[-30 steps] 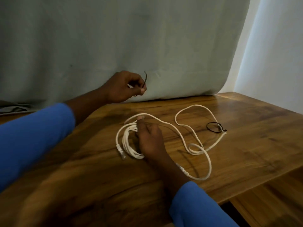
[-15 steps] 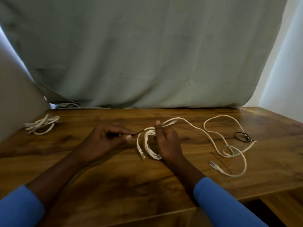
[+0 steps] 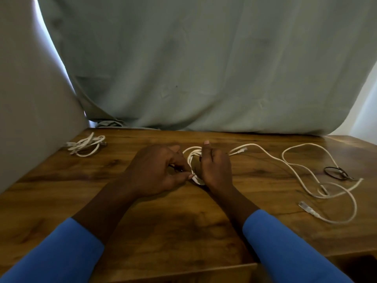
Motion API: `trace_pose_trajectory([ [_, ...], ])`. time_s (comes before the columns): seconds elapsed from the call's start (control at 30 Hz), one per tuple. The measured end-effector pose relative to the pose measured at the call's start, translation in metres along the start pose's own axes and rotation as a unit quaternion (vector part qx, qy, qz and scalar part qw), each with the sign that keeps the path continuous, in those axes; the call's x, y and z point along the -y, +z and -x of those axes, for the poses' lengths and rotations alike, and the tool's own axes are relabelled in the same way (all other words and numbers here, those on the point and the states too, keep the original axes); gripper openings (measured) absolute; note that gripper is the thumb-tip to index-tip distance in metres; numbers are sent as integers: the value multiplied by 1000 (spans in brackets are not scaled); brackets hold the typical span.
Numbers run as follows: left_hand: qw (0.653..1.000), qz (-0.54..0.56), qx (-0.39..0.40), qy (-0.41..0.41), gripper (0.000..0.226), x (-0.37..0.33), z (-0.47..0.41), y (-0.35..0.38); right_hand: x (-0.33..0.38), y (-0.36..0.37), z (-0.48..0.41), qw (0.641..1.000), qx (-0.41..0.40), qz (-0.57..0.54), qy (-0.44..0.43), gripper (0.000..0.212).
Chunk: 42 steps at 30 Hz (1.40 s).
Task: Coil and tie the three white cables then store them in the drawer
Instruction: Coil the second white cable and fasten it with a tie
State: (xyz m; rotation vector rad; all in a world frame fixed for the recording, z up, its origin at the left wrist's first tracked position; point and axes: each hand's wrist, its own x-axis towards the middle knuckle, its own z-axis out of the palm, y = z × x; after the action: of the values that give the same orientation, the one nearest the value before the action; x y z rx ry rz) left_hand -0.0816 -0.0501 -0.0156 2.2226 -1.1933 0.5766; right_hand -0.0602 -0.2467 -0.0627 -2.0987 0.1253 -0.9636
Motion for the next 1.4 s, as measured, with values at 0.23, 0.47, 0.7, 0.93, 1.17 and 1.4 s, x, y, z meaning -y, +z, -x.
trace_pose_trajectory([
  [0.23, 967, -225, -84, 82, 13, -10, -5, 13, 6, -7, 9, 994, 28, 35, -97, 77],
  [0.47, 948, -261, -177, 44, 28, -11, -6, 30, 12, -11, 12, 991, 39, 50, -115, 78],
  [0.7, 959, -230, -146, -73, 53, 0, -7, 39, 15, -16, 15, 981, 31, 34, -189, 63],
  [0.93, 967, -232, -93, -55, 22, -1, -9, 32, 14, -16, 17, 970, 56, -22, -236, 46],
  [1.17, 980, -182, -36, -76, 32, 10, -10, 37, 16, -10, 15, 975, 127, -138, -116, 48],
  [1.4, 992, -108, -38, -61, 30, 9, -11, 35, 20, -14, 19, 968, 131, -190, -102, 44],
])
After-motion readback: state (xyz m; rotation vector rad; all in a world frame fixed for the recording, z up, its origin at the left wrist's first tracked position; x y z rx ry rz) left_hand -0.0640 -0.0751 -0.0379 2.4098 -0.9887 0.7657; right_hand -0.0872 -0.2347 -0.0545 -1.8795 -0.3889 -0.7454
